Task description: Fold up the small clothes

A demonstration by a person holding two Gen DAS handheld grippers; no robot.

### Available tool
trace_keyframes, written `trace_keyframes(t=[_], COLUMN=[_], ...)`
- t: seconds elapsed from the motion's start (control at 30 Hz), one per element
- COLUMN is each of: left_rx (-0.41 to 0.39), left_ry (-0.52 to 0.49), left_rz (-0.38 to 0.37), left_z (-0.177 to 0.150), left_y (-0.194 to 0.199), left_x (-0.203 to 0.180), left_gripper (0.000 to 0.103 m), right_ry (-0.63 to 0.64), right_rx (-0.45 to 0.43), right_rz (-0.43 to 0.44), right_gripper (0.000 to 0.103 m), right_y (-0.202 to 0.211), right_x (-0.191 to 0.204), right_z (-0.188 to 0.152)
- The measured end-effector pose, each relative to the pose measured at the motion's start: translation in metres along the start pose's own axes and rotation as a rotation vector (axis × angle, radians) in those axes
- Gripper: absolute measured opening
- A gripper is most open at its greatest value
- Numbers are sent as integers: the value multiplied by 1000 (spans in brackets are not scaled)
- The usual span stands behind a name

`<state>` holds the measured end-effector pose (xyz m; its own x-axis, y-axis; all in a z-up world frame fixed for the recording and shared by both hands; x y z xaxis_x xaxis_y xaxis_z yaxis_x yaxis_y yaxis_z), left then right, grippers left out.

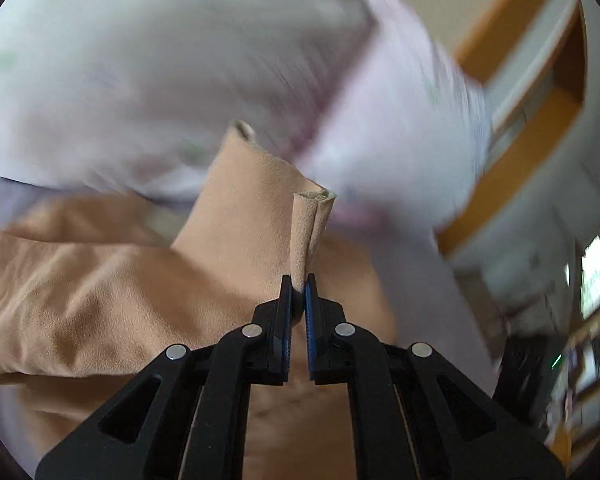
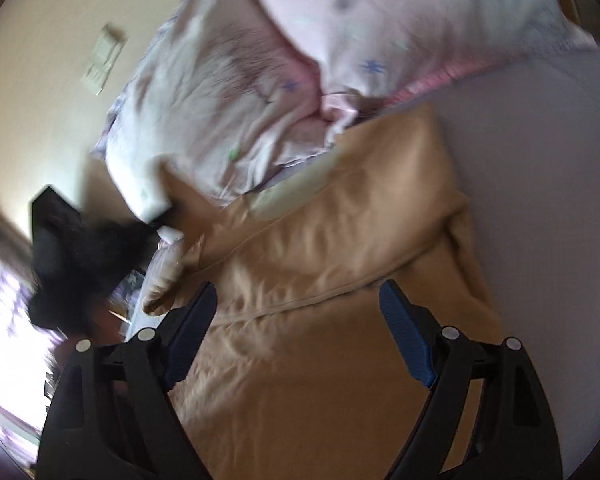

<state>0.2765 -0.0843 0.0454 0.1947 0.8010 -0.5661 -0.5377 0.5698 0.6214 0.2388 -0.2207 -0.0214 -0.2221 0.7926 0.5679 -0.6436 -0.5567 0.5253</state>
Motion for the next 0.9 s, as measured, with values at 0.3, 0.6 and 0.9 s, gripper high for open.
trace_keyframes(t=[0.3,0.6,0.9], left_rx=[44,-42,47], left_ry=[22,54,43], left_rz=[-89,119,123], left_z=[-33,-82,-125], left_y=[49,167,147], left_x=[30,125,133], left_gripper=[67,74,74], right_ry=[-67,-81,74], right_rx=[85,194,5], right_rz=[3,-102,-146], right_gripper=[65,39,2], right_y=[-32,-81,-47], right_x=[-19,-29,1], right_z=[27,31,60])
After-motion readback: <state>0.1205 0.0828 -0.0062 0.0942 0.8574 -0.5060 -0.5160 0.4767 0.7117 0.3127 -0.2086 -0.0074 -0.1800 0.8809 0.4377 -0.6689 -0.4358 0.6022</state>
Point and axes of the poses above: each gripper's, at about its wrist camera, not at the fingertips, and y roughly against the way its jaws point, x to its left, z to its top, the point moved 5 cm from there along -y, roughly the way its jaws point, and after that the axes turned 8 degrees about y, right-handed, at the moved point
